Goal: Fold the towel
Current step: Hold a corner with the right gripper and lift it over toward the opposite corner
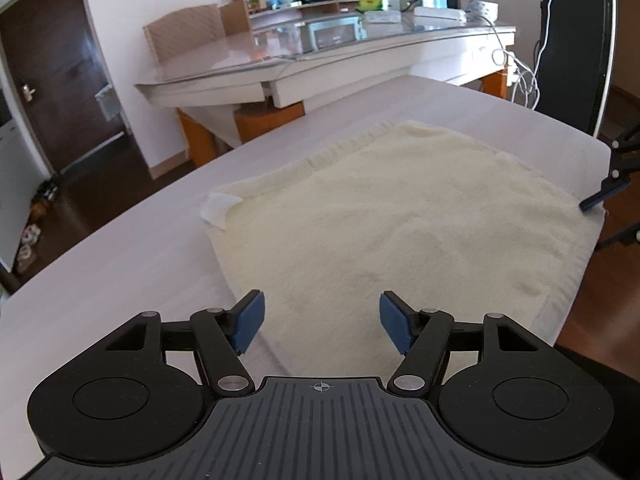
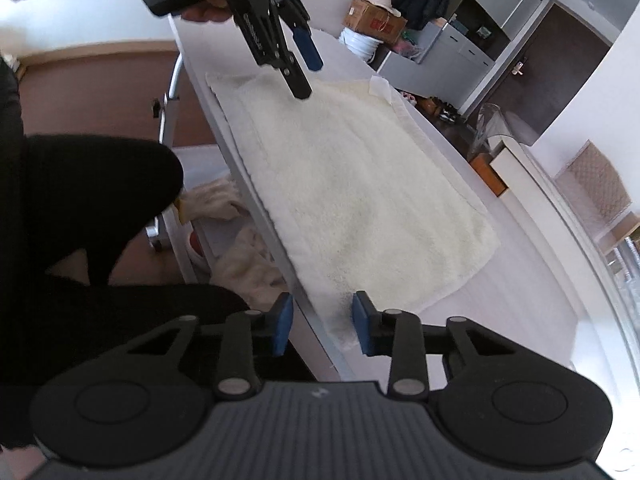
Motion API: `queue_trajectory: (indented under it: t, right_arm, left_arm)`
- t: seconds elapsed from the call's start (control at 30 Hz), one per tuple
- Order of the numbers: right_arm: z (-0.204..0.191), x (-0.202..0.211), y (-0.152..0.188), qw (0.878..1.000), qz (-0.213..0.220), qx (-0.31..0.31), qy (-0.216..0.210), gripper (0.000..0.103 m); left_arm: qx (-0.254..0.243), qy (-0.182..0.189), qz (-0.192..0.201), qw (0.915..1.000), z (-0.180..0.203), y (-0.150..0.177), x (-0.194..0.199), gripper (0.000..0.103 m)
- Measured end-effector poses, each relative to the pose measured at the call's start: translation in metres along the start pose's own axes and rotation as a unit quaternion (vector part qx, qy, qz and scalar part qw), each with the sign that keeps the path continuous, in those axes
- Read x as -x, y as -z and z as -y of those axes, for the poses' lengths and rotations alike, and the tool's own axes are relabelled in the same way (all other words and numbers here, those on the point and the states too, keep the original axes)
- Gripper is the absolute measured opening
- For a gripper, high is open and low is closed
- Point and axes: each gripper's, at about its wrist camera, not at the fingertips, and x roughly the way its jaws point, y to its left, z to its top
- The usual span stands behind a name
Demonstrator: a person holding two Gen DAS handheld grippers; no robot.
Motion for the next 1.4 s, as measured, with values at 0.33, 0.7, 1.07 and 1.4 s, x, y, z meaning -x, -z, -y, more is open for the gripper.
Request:
queue_trajectory:
  t: [0.33, 0.7, 1.07, 1.4]
  right_arm:
    - [-0.008, 0.02, -0.003, 0.999, 0.0, 0.028, 0.042, 0.006]
    - [-0.003, 0.033, -0.017, 0.995, -0.009, 0.067, 0.078, 0.005]
    - [0.0, 0.04, -0.035, 0.988, -0.022, 0.104, 0.114, 0.004]
    - [0.027, 0.032, -0.088, 0.971, -0.021, 0.193, 0.14, 0.004]
  left_arm:
    - [-0.011, -0.011, -0.014, 0.9998, 0.012, 0.015, 0.012, 0.069]
    - [-0.025, 0.007, 0.009, 0.9996, 0.026, 0.026, 0.043, 0.07]
    - [-0.062, 0.012, -0.013, 0.9979, 0.04, 0.035, 0.037, 0.07]
    - [-0.044, 0.019, 0.005, 0.9988, 0.027, 0.044, 0.038, 0.071]
